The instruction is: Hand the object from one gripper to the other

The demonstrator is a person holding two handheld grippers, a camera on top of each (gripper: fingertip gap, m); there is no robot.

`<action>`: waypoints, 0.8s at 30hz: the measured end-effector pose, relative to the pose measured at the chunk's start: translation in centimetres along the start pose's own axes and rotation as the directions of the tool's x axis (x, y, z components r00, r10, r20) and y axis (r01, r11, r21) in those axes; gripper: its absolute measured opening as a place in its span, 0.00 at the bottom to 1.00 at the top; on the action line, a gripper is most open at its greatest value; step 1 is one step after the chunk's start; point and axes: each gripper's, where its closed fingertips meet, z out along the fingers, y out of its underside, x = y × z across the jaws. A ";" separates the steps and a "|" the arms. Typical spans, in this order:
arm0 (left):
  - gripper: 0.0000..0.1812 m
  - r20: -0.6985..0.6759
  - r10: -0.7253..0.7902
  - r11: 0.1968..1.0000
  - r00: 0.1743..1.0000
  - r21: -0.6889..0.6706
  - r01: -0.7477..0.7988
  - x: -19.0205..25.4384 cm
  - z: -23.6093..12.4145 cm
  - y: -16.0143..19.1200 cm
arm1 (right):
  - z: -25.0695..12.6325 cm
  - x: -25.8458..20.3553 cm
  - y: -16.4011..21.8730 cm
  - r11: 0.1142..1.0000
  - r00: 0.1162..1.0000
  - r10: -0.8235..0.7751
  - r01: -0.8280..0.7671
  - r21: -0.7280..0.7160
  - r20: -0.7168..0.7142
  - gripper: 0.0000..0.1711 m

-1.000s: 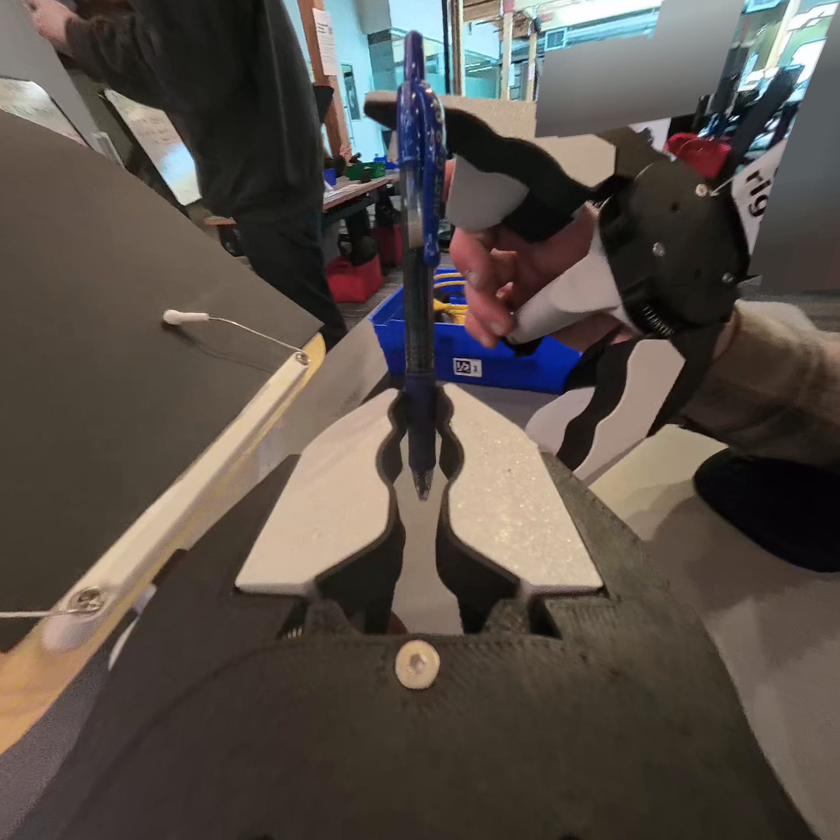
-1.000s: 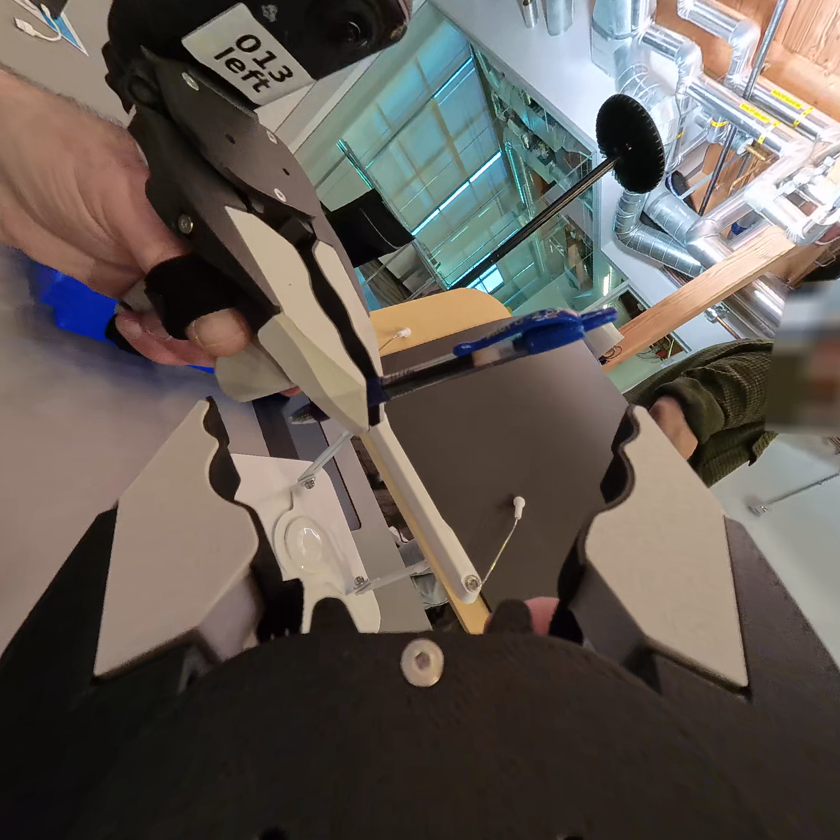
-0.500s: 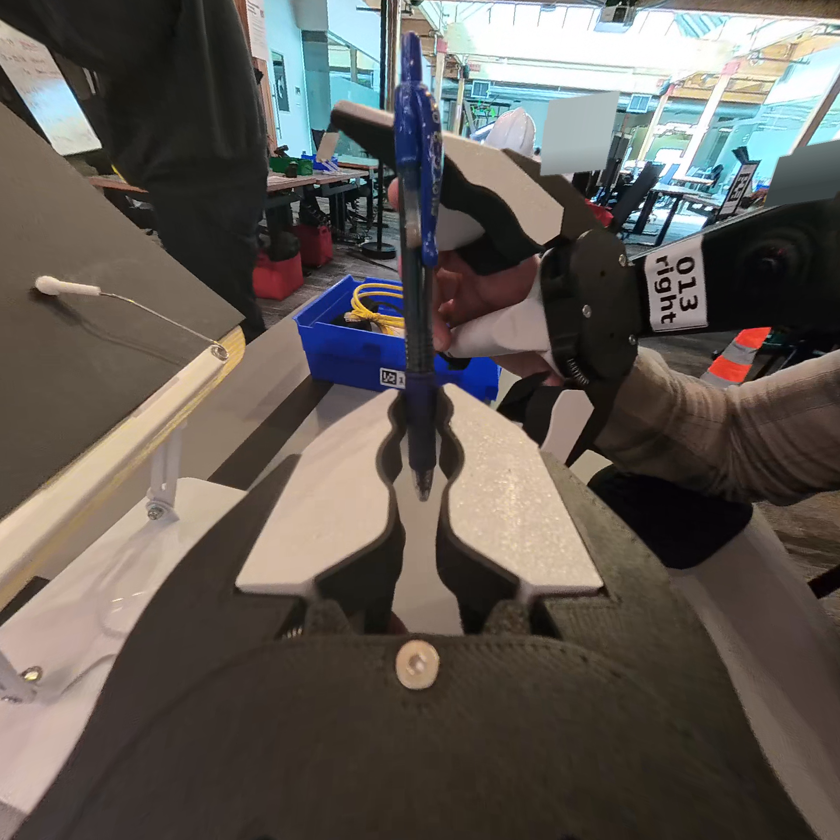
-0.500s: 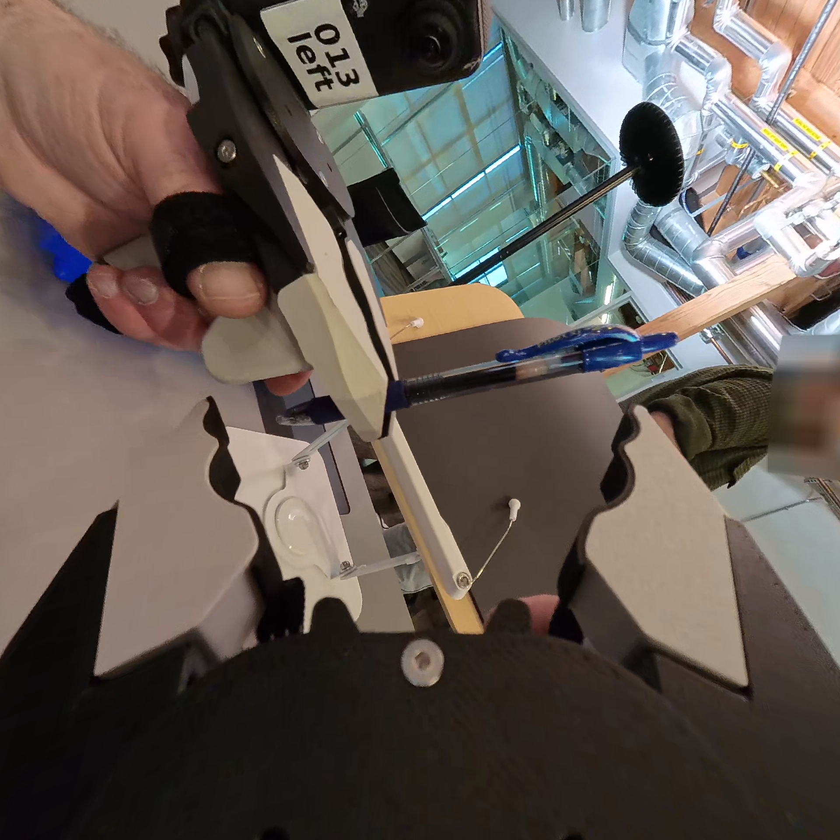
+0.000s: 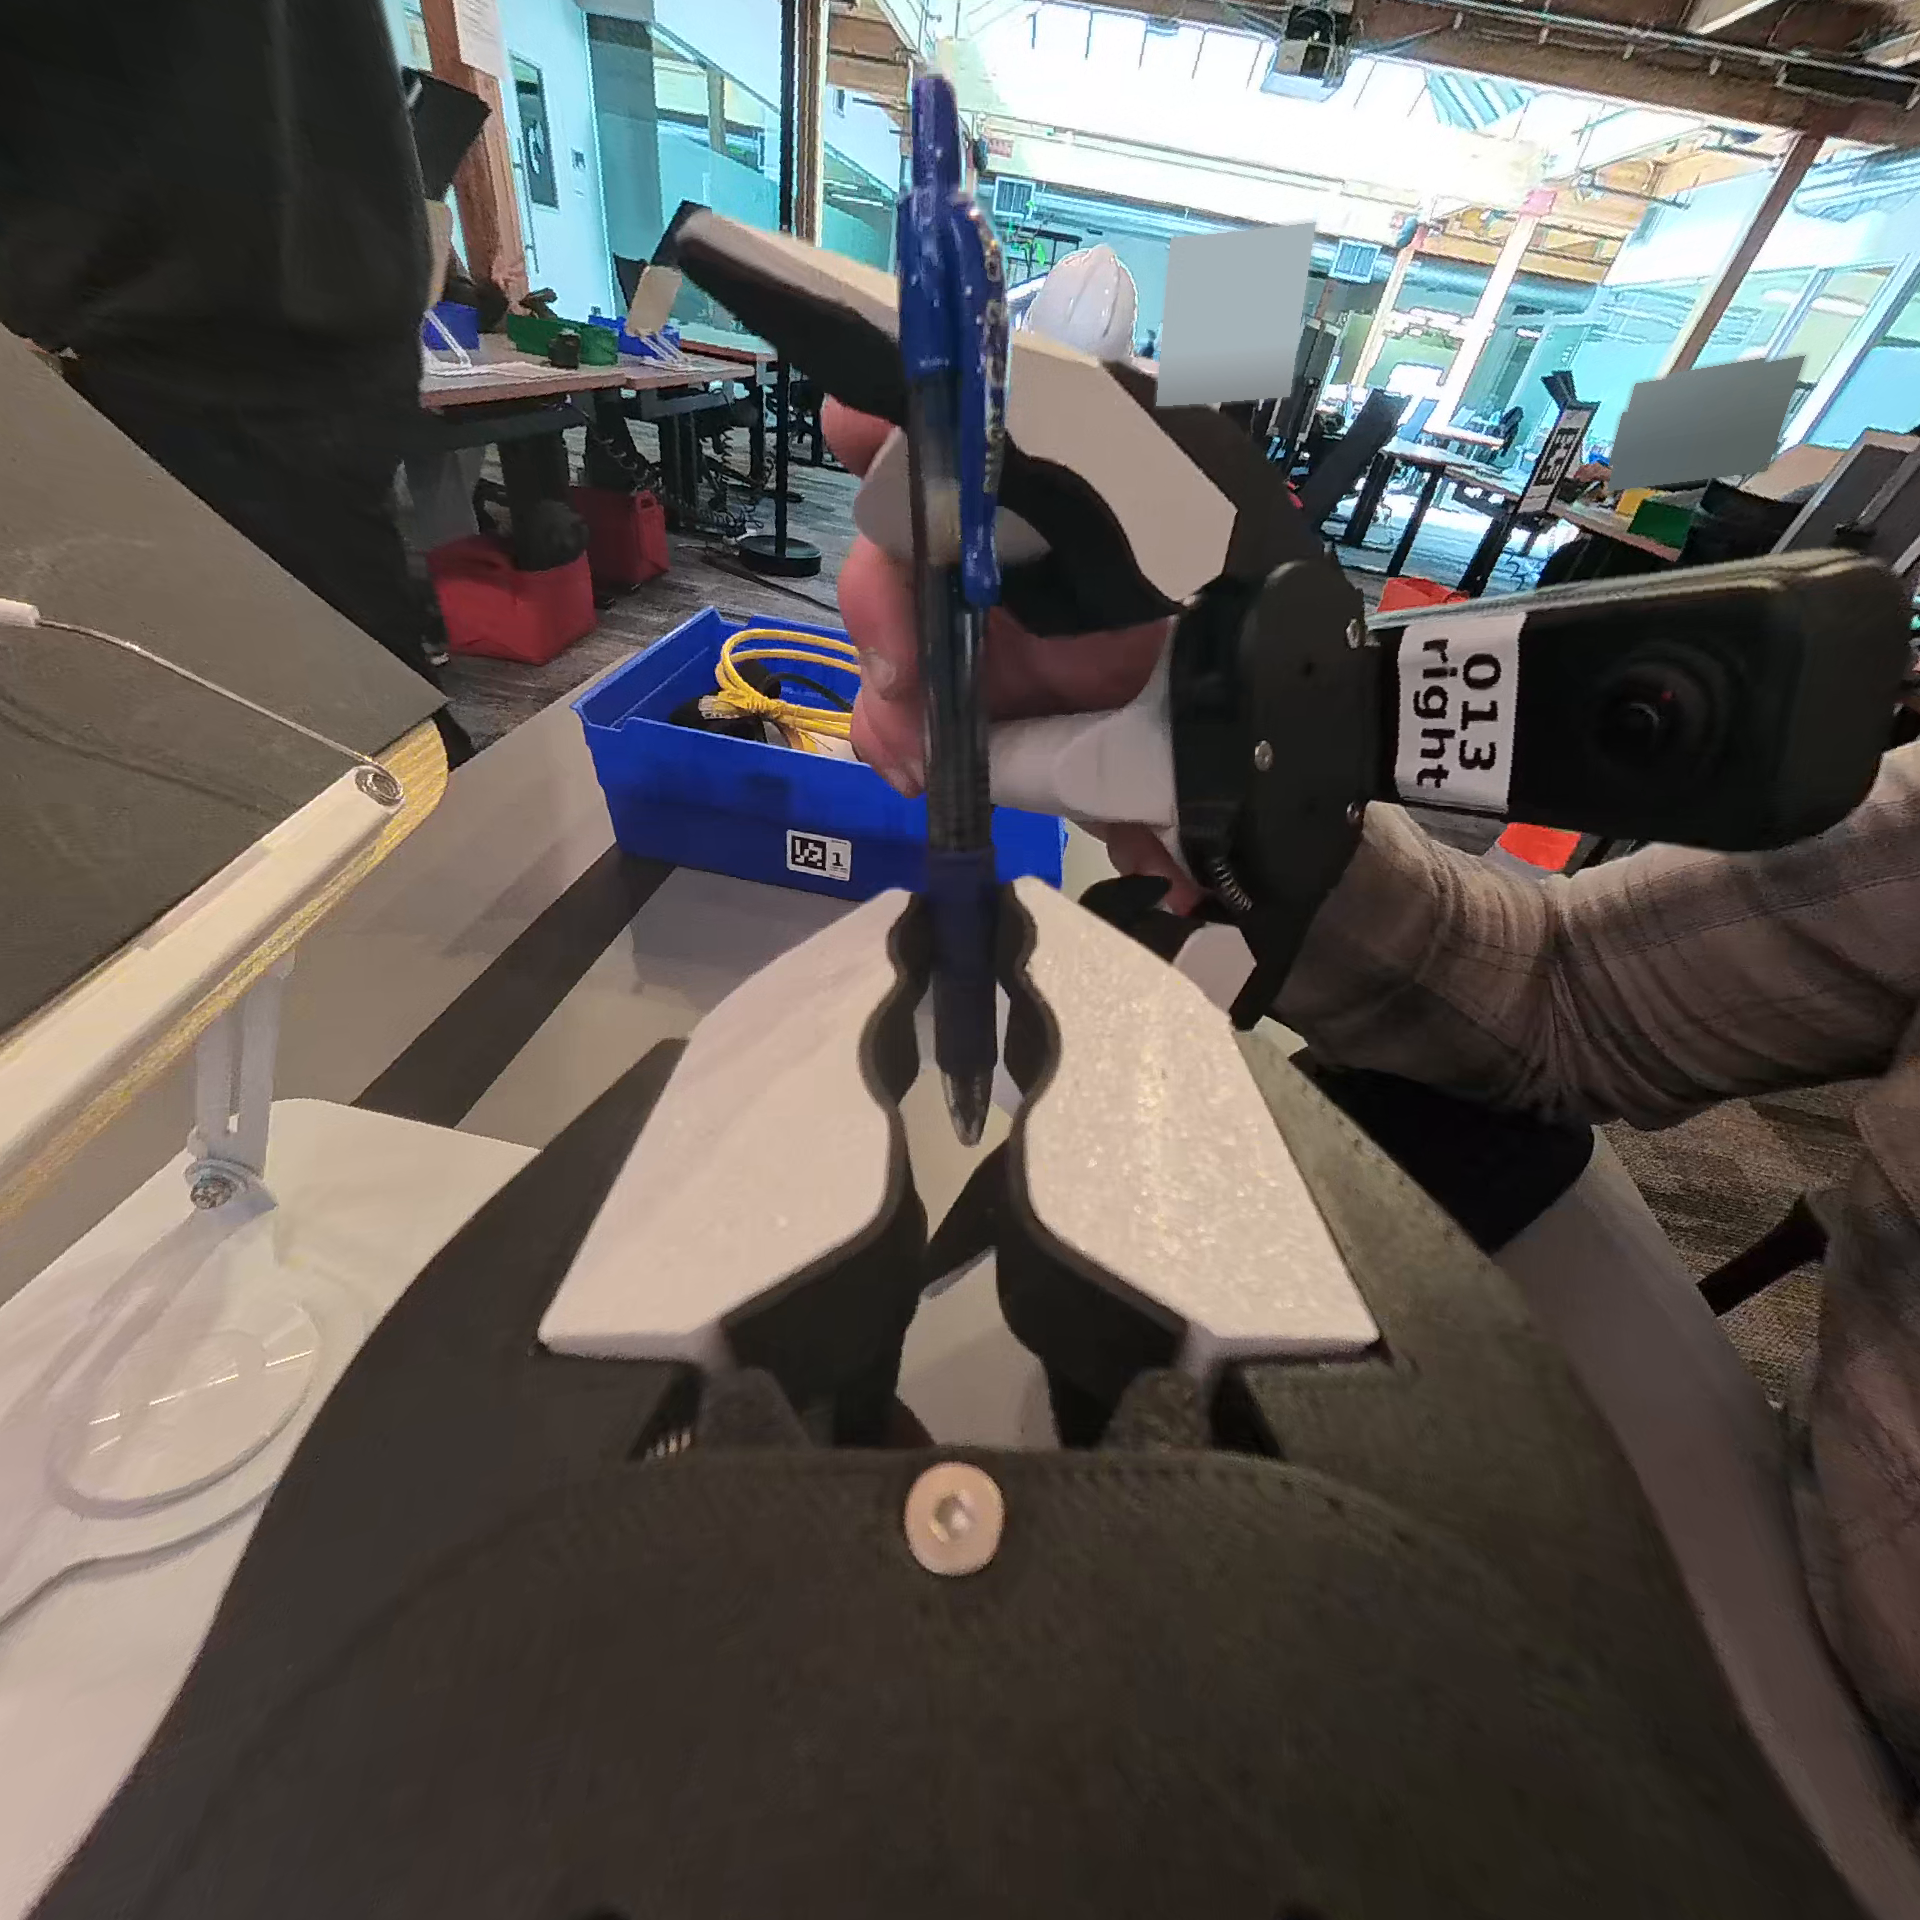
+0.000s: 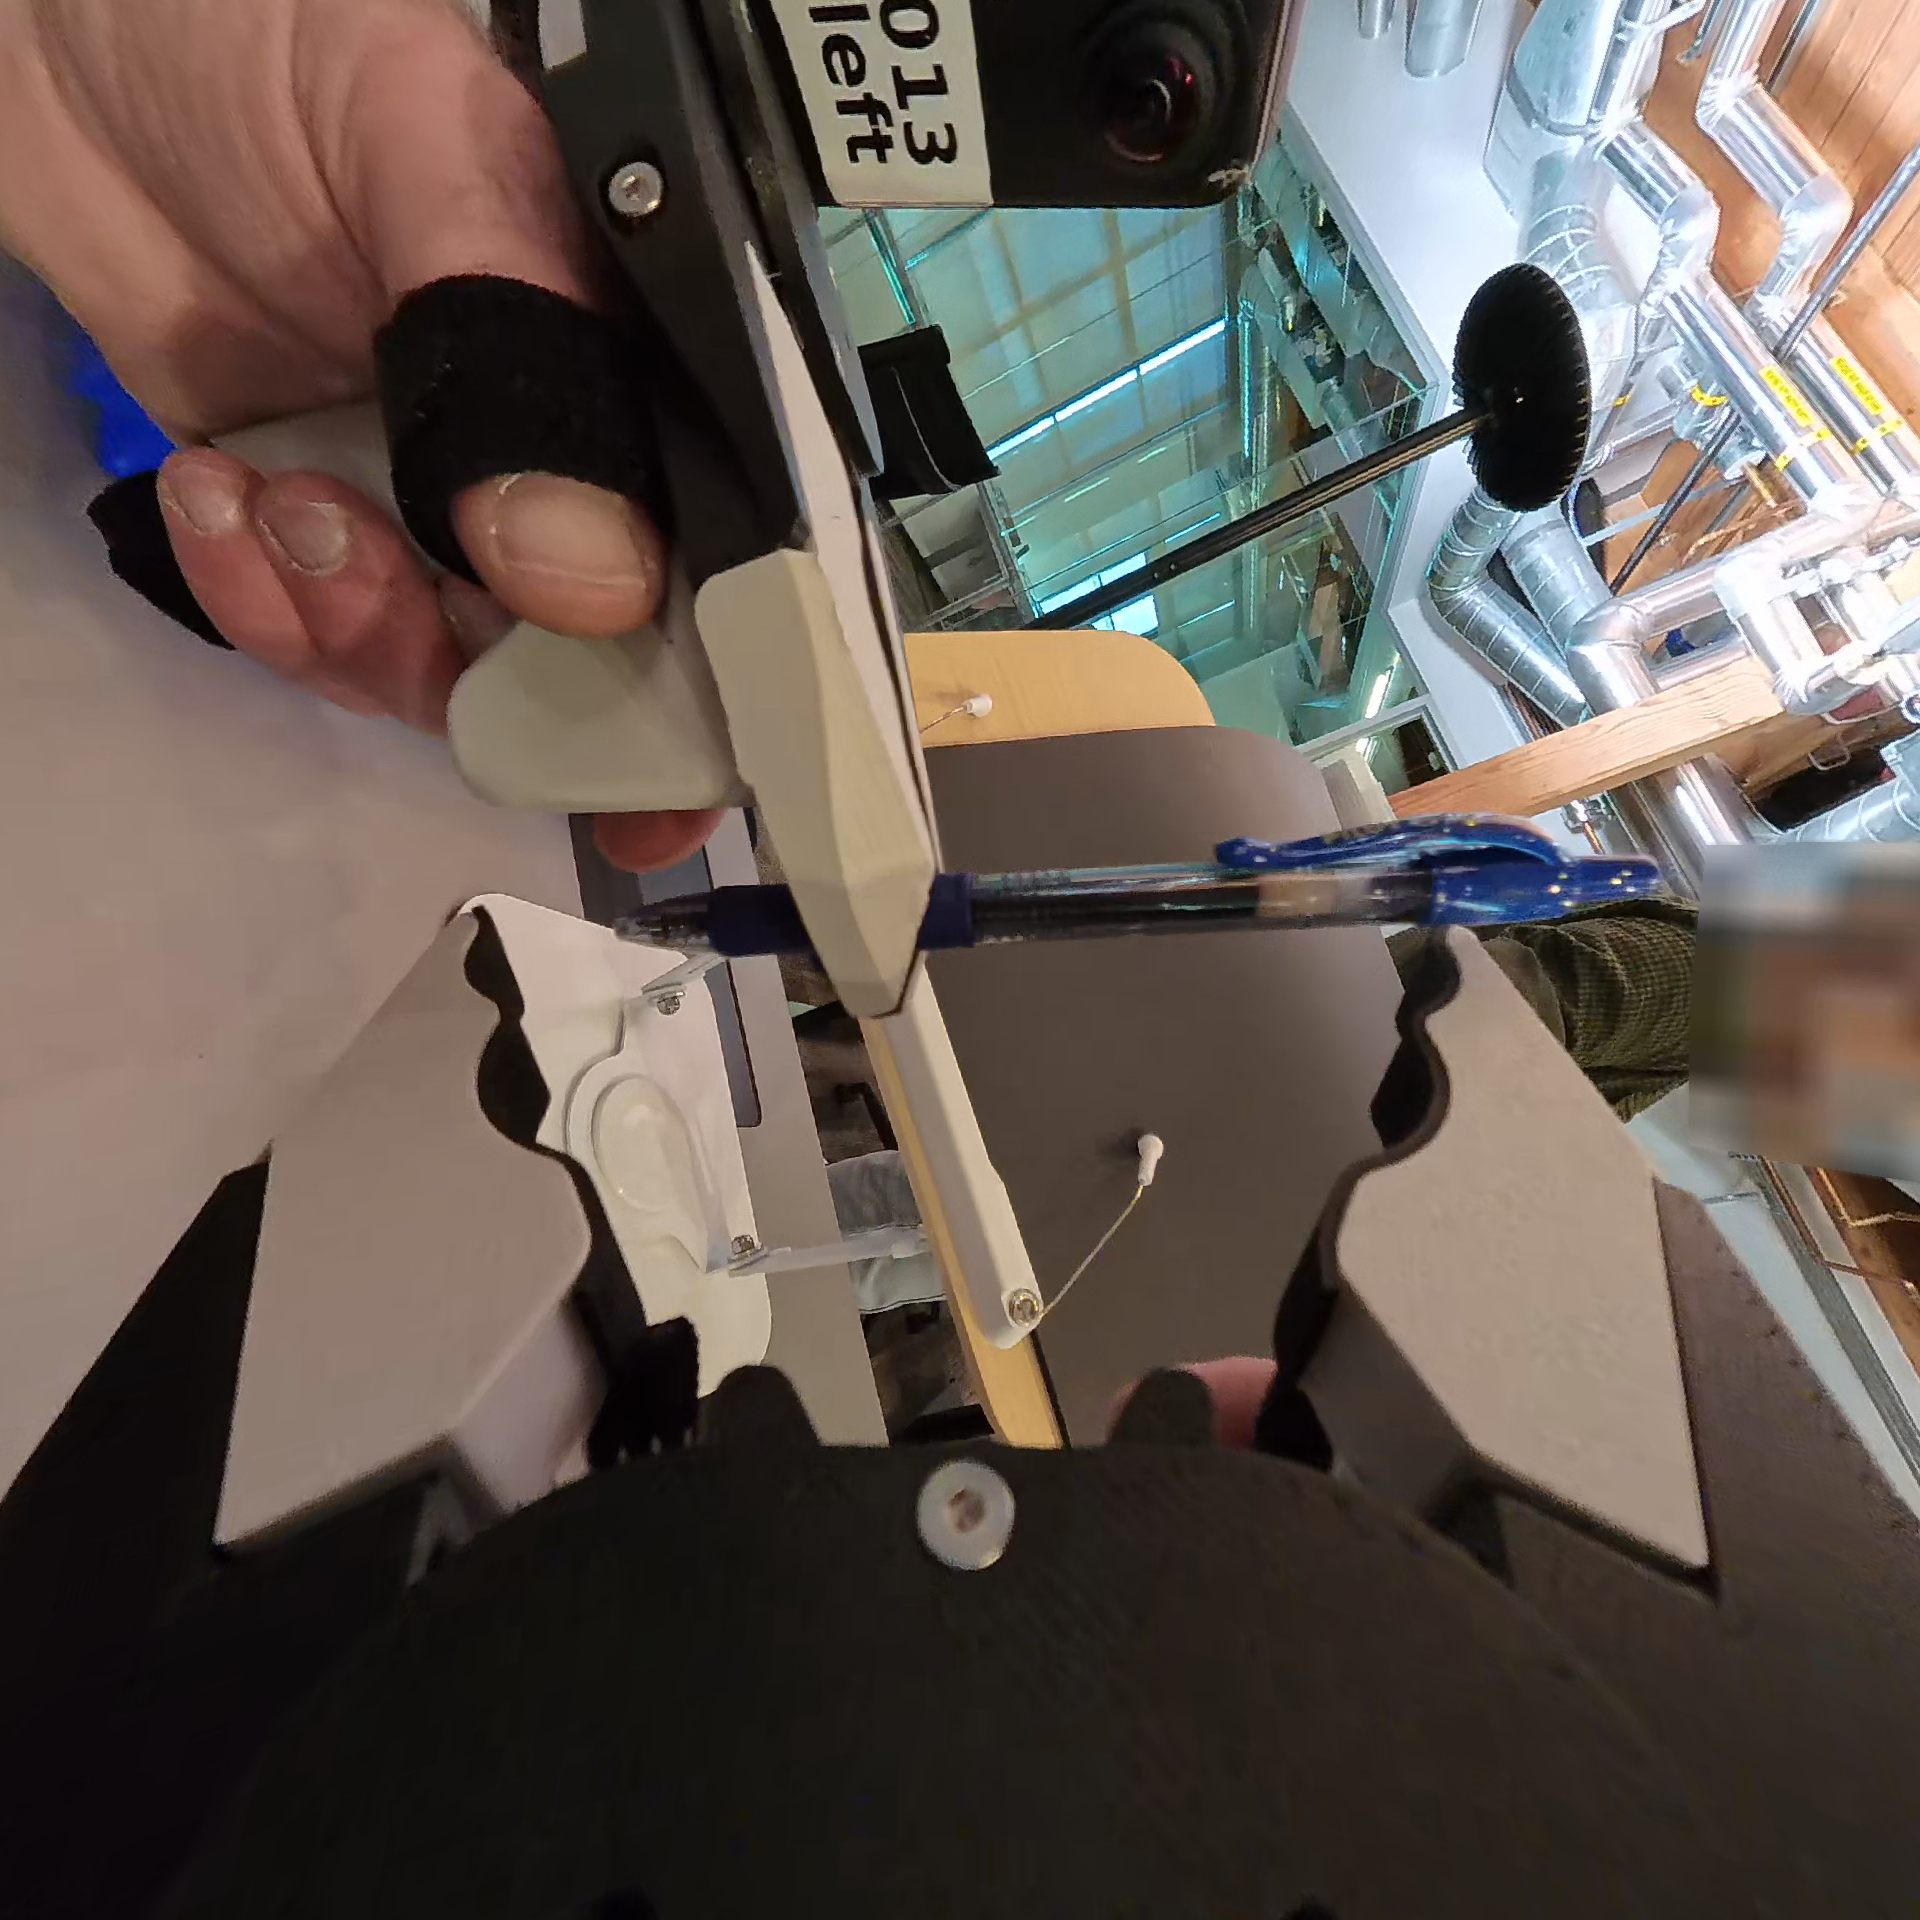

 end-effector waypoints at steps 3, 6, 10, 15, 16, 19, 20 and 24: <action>0.07 -0.002 0.006 1.000 1.000 -0.011 -0.006 0.1 0.1 0.2 | -0.1 0.3 0.0 1.000 1.000 0.008 -0.008 0.003 -0.008 0.93; 0.06 -0.008 0.003 1.000 1.000 -0.018 -0.003 0.2 0.3 0.4 | -0.1 0.2 0.1 1.000 1.000 -0.015 0.015 -0.006 -0.009 0.93; 0.06 -0.027 -0.018 1.000 0.999 -0.015 0.018 0.5 0.4 0.5 | -0.1 0.1 0.2 0.999 0.999 -0.035 0.035 -0.011 -0.013 0.93; 0.06 -0.032 -0.033 0.999 0.999 -0.007 0.033 0.4 0.3 0.4 | -0.2 0.6 0.2 0.999 0.998 -0.047 0.047 -0.008 -0.039 0.93; 0.06 -0.032 -0.036 0.999 0.999 -0.005 0.035 0.3 0.3 0.4 | -0.3 0.7 0.2 0.999 0.998 -0.044 0.044 -0.006 -0.044 0.93; 0.06 -0.039 -0.052 0.999 0.998 0.002 0.052 0.3 0.2 0.4 | -0.5 1.1 -0.1 0.999 0.997 -0.048 0.049 0.006 -0.066 0.93; 0.06 -0.039 -0.053 0.999 0.998 0.003 0.053 0.3 0.2 0.4 | -0.5 1.2 -0.2 0.999 0.996 -0.049 0.050 0.012 -0.069 0.93; 0.06 -0.047 -0.068 0.998 0.997 0.006 0.069 0.3 0.2 0.4 | -0.7 1.2 -0.6 0.997 0.995 -0.067 0.069 0.026 -0.073 0.93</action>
